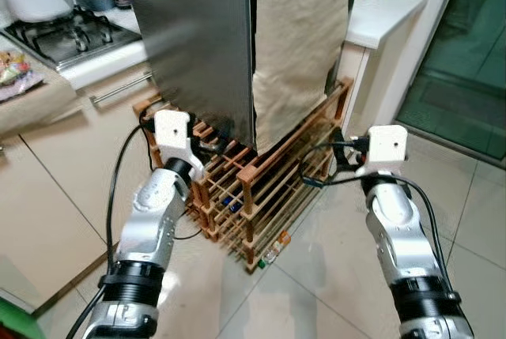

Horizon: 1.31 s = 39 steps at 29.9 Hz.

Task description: Restocking fridge

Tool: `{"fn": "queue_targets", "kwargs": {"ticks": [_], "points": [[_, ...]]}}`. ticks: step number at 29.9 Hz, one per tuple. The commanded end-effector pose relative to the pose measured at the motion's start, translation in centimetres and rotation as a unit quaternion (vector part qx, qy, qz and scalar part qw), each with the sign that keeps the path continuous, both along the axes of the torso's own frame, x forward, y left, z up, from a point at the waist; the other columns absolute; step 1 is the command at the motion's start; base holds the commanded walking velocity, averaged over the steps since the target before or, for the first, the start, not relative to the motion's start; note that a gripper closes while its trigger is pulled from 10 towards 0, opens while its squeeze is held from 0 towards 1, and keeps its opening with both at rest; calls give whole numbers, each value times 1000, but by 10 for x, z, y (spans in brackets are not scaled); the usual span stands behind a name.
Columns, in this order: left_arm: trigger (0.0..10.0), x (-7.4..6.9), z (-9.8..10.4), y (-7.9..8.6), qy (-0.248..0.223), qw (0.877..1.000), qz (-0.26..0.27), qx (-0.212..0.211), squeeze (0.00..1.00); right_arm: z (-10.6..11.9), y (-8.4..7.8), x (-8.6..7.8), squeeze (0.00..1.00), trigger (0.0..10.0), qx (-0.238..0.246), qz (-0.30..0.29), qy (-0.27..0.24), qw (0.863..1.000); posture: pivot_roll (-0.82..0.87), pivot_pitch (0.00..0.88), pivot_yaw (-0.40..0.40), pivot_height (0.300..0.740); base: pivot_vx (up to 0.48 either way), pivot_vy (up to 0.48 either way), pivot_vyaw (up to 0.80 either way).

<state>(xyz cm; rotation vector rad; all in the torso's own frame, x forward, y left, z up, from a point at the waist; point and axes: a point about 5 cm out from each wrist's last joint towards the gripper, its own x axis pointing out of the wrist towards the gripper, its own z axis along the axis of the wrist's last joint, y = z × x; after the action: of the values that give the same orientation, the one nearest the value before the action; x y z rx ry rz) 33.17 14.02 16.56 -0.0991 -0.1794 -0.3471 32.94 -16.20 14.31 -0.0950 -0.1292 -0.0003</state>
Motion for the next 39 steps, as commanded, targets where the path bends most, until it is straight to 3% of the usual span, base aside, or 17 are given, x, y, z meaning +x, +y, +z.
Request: {"fn": "queue_targets", "kwargs": {"ticks": [1,6,8,20,24,27,31,39], "points": [[10000,-2,7,-10,-15,999,-30,0,0,5,-4,0,0,10000,-4,-10,-11,1000,-133,0,56,740,480,0,0],[10000,1,7,-7,-3,1000,-10,-14,0,4,-4,-1,0,10000,-6,-6,-12,1000,-139,0,59,740,382,0,0],[10000,2,6,-4,8,999,1,-45,0,3,-4,-2,0,10000,-7,-6,-11,1000,-141,0,59,740,0,0,0],[10000,6,5,-3,26,999,11,-39,0,0,-7,-5,0,10000,-15,-2,3,1000,-149,0,41,740,0,0,-601],[10000,19,8,-9,36,999,20,-22,0,0,-5,-4,0,10000,-5,9,2,1000,-153,0,38,740,0,0,-617],[10000,39,10,-7,51,996,70,-3,0,2,1,-4,0,10000,-5,18,0,1000,-162,0,39,740,0,0,0],[10000,51,17,-12,58,995,77,-2,0,2,4,-4,0,10000,-3,23,-1,1000,-171,0,48,740,0,0,0],[10000,63,23,-10,62,992,106,10,0,-3,-1,-9,0,10000,-2,13,6,1000,-192,0,68,740,0,0,0]]}}
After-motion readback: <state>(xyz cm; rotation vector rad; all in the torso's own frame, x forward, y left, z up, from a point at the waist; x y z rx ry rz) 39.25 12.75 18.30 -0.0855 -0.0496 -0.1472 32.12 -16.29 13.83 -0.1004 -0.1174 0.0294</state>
